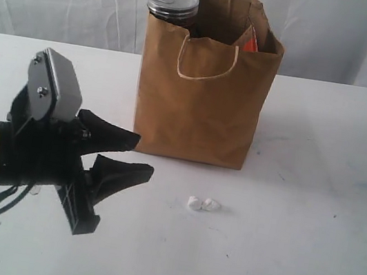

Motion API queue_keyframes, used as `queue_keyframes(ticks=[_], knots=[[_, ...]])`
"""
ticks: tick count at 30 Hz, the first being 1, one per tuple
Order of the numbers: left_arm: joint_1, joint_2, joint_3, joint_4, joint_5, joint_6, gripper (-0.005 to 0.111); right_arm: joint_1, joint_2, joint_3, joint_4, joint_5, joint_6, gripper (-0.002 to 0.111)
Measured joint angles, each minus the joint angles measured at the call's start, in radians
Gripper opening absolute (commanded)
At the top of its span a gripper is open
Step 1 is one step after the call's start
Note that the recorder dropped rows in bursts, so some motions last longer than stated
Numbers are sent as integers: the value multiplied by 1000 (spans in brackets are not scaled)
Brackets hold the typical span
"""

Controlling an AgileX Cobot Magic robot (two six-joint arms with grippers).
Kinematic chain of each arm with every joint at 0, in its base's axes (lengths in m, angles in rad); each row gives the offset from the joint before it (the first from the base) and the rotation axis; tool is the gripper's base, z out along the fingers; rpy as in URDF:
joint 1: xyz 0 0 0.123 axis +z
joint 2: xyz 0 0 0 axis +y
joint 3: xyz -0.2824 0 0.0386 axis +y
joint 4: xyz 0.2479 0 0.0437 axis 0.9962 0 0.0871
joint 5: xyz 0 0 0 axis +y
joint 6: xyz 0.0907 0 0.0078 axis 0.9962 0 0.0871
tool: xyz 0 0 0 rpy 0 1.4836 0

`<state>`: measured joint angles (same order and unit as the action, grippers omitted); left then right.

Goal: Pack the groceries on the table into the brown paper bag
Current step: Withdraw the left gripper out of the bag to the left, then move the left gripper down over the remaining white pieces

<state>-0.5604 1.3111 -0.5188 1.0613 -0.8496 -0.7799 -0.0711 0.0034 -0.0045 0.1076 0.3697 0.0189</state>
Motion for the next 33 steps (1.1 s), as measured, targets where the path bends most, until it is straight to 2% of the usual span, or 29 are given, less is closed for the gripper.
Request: queue_keyframes(ticks=[5,8,10,14,18,21,28,30,33], knots=[[0,217,-12,-228,-170,169,56,0,0,0,0,0,0,0],[-5,326,-58,-228,-269,245,56,0,0,0,0,0,0,0],[-34,415,-122,-182,-287,320,56,0,0,0,0,0,0,0],[-94,564,-238,-96,-254,446,56,0,0,0,0,0,0,0],[-96,670,-336,-106,-230,460,56,0,0,0,0,0,0,0],[-96,746,-396,-113,-136,460,56,0,0,0,0,0,0,0],[-96,766,-445,-127,-95,464,56,0,0,0,0,0,0,0],[-96,766,-446,-127,-68,464,51,0,0,0,0,0,0,0],[-96,766,-447,-127,-10,464,34,0,0,0,0,0,16,0]])
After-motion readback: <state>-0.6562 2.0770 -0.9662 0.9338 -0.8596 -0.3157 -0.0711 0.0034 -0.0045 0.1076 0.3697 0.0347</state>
